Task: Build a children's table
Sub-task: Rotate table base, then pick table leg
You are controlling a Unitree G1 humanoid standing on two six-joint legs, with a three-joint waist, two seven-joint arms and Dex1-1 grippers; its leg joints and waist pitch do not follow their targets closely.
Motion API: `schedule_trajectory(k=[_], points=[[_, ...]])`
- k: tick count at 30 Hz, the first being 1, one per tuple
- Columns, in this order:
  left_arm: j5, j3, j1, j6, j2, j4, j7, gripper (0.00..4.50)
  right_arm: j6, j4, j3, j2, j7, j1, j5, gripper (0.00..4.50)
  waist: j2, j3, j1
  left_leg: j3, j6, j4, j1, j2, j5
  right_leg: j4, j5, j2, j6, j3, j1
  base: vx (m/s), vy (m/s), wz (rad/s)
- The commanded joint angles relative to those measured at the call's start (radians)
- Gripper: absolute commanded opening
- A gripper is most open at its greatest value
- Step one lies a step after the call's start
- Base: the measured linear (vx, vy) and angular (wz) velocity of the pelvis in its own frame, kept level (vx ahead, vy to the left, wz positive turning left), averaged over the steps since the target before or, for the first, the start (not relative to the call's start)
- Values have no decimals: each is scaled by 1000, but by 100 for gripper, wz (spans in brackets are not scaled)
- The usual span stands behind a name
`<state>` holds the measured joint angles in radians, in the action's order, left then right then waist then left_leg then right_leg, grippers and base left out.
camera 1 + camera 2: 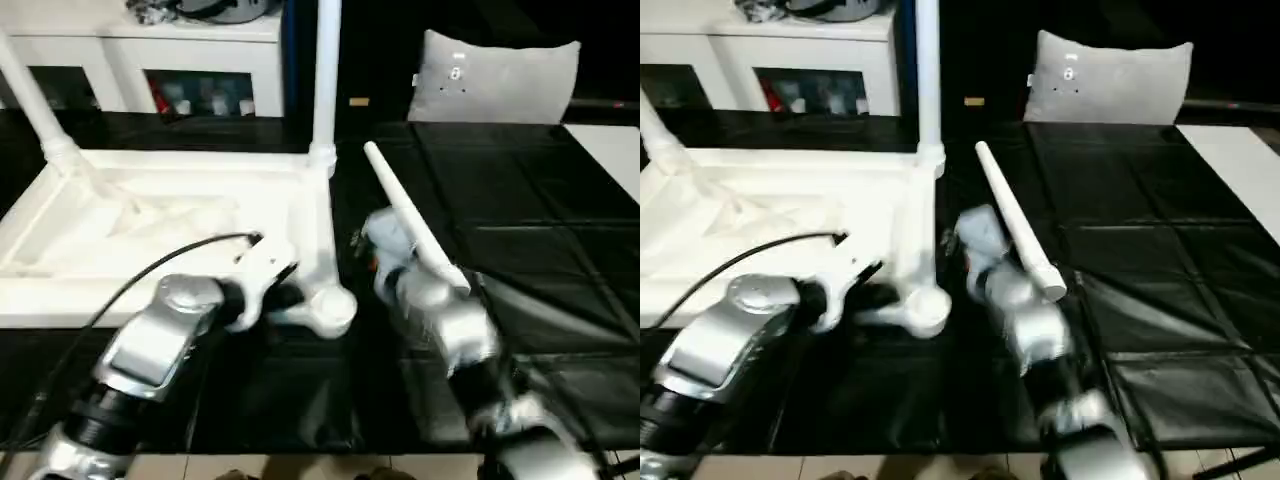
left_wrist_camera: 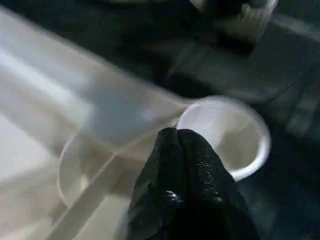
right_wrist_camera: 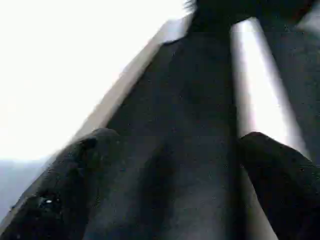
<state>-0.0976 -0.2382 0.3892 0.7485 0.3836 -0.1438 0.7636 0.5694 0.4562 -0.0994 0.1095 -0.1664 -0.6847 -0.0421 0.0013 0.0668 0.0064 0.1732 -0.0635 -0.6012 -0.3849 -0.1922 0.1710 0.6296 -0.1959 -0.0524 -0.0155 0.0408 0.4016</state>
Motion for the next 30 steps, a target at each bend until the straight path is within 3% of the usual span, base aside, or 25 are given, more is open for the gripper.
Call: schedule_trajectory(k=[1,4,5,6,10,11,13,16,17,19,20,22,30], points=[[-15,21,-6,8,21,-29,12,46,61,11,24,16,-15,-8,-4,450,12,-71,1,-8,-43,65,22,-23,234,-78,-181,-60,-177,-44,-46,0,0,0],[-30,17,-26,14,59,-76,27,87,103,98,52,58,-53,-84,18,450,9,-75,2,-7,-40,61,20,-22,206,-74,-159,-62,-180,-45,-48,0,0,0],[-33,17,-32,20,70,-94,33,87,115,149,53,75,-59,-113,18,450,-2,-75,-2,-6,-34,61,15,-22,192,-73,-149,-61,-189,-43,-50,0,0,0],[-35,18,-36,24,77,-105,36,86,123,183,53,87,-64,-132,17,450,5,-75,-2,-7,-34,59,17,-23,188,-71,-143,-61,-201,-42,-49,0,0,0],[-44,21,-44,37,89,-142,59,102,172,313,62,114,-76,-197,30,450,4,-76,-1,-5,-30,56,18,-23,176,-69,-135,-61,-210,-41,-49,0,0,0],[-52,20,-43,43,88,-152,56,102,179,345,60,123,-88,-211,24,450,-2,-73,1,-3,-25,56,15,-23,178,-70,-138,-62,-211,-42,-49,0,0,0],[-68,18,-40,46,88,-164,51,102,176,416,83,131,-147,-236,44,450,0,-75,2,-3,-25,55,16,-24,177,-70,-137,-63,-215,-41,-49,0,0,0],[-77,15,-39,54,86,-171,47,117,179,487,91,139,-192,-259,59,414,0,-76,3,-2,-19,54,15,-25,177,-69,-138,-64,-221,-41,-50,0,0,0],[-79,14,-40,56,86,-173,47,117,178,502,90,141,-198,-263,60,408,-12,-77,0,-1,-16,53,14,-25,173,-70,-137,-62,-224,-40,-51,0,0,0],[-80,11,-44,62,87,-180,47,117,184,567,98,147,-218,-287,64,390,-5,-76,2,-2,-14,53,16,-25,167,-68,-145,-65,-229,-40,-49,0,0,0],[-80,11,-45,64,88,-183,49,117,176,587,97,149,-218,-294,64,375,-13,-74,1,0,-12,52,14,-25,178,-72,-162,-63,-227,-39,-49,0,0,0],[-81,11,-46,65,89,-186,50,117,171,607,97,152,-217,-302,64,364,-9,-74,2,-1,-13,52,15,-26,176,-70,-171,-67,-227,-40,-49,0,0,0],[-106,4,-47,83,111,-203,57,117,181,715,66,166,-308,-348,30,299,-11,-75,3,-1,-6,51,13,-27,166,-68,-160,-66,-233,-38,-48,0,0,0]])
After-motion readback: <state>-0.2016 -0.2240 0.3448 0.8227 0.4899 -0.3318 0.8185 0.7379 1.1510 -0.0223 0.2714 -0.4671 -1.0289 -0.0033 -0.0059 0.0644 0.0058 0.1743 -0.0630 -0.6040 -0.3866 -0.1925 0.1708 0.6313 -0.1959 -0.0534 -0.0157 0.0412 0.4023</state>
